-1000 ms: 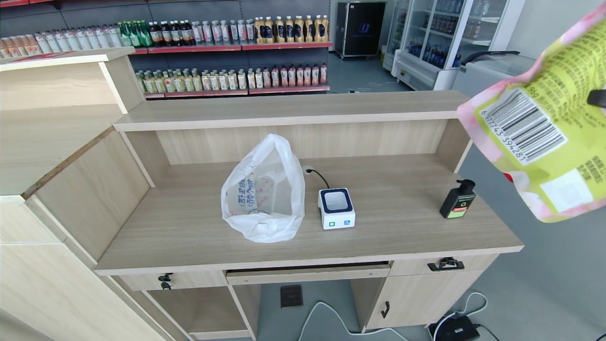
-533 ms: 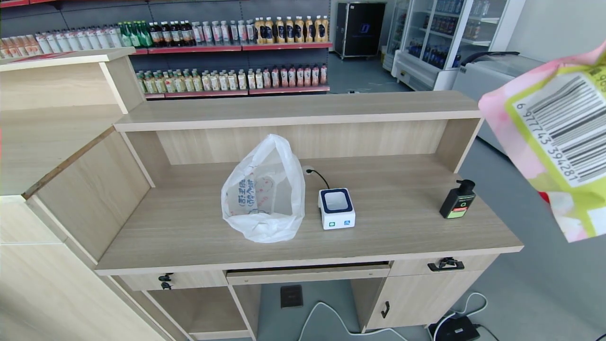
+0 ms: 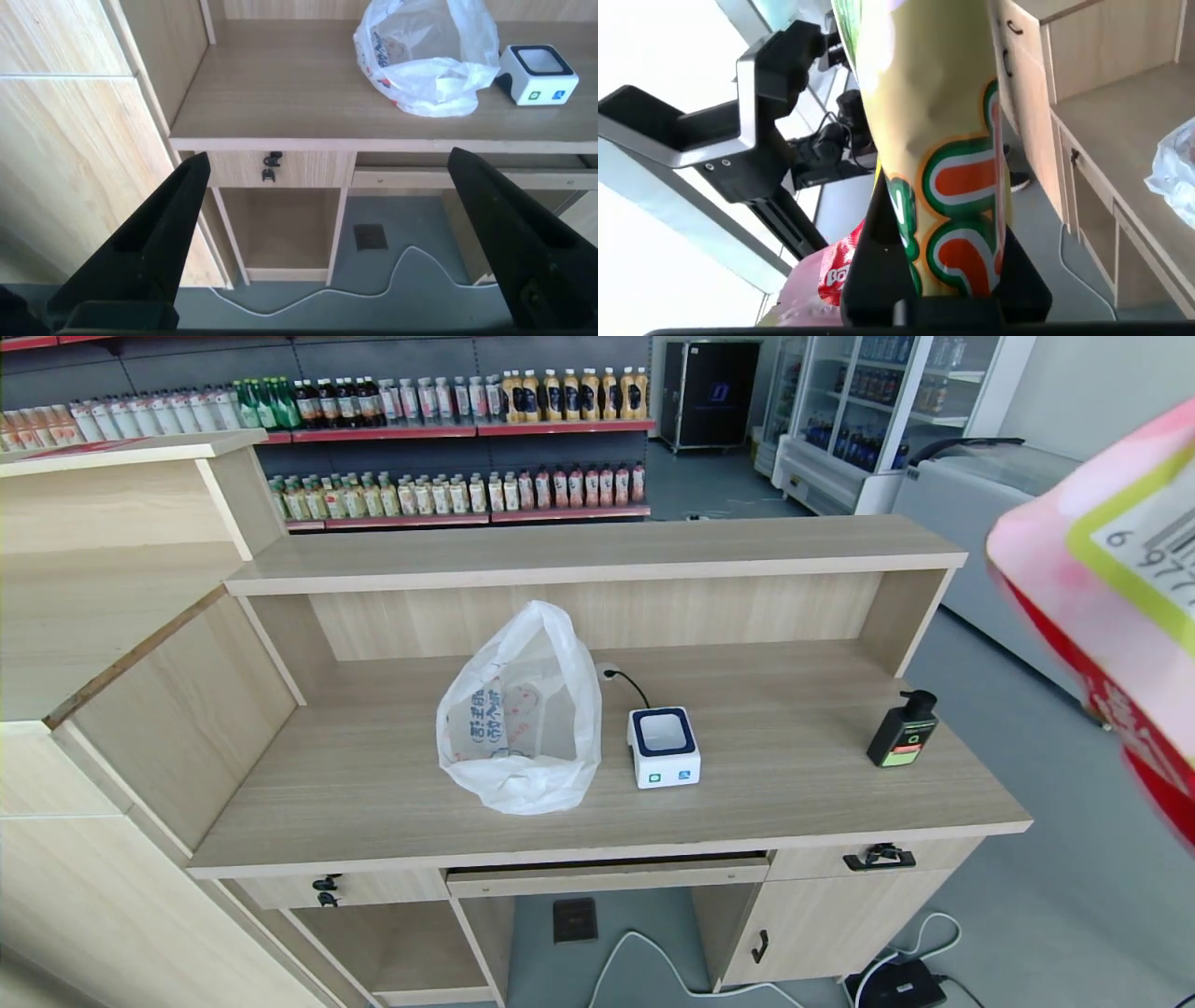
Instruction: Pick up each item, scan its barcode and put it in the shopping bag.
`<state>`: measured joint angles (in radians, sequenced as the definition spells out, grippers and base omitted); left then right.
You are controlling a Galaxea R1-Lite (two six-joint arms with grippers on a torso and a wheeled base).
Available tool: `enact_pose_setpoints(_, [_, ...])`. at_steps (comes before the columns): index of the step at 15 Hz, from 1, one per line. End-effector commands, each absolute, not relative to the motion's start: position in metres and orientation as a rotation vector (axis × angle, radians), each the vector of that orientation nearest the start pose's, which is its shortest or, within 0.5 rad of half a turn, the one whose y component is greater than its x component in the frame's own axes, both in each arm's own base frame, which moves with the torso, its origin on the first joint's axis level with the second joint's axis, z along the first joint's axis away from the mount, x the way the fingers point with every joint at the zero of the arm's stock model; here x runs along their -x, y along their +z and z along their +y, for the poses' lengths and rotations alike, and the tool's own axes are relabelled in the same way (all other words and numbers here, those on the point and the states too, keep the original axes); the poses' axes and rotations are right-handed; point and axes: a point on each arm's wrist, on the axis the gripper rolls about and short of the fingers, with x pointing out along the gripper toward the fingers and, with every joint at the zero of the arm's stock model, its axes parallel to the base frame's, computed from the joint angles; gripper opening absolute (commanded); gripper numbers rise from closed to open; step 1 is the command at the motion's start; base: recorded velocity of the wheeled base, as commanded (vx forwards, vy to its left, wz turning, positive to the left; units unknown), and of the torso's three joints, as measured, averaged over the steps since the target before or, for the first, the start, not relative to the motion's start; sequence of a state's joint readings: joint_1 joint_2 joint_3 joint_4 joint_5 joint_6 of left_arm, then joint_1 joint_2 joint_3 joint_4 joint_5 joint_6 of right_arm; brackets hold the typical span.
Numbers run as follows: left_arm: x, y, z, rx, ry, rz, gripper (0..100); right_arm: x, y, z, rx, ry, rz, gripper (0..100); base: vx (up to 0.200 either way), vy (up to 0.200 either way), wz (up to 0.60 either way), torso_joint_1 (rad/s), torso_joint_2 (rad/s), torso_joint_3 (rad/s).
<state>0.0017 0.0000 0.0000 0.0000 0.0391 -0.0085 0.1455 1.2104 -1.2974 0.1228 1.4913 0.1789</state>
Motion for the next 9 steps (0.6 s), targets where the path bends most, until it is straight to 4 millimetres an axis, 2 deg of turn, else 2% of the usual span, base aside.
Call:
enact_pose_setpoints(1, [0.023, 0.075, 0.001, 0.009, 0.041, 0.0, 100, -0.137, 0.37, 0.047, -0.161, 1.653, 0.18, 0, 0.0, 0.0, 0.0, 0.0, 0.0, 0.0])
enact_pose_setpoints(3, [0.023, 0.075, 0.001, 0.009, 0.041, 0.0, 100, -0.127, 0.372, 0.044, -0.156, 1.644, 0.17, 0, 0.0, 0.0, 0.0, 0.0, 0.0, 0.0])
enact_pose_setpoints(9, [0.023, 0.075, 0.001, 0.009, 0.041, 0.0, 100, -0.101, 0.359, 0.039, -0.16, 1.641, 0.175, 0, 0.0, 0.0, 0.0, 0.0, 0.0, 0.0])
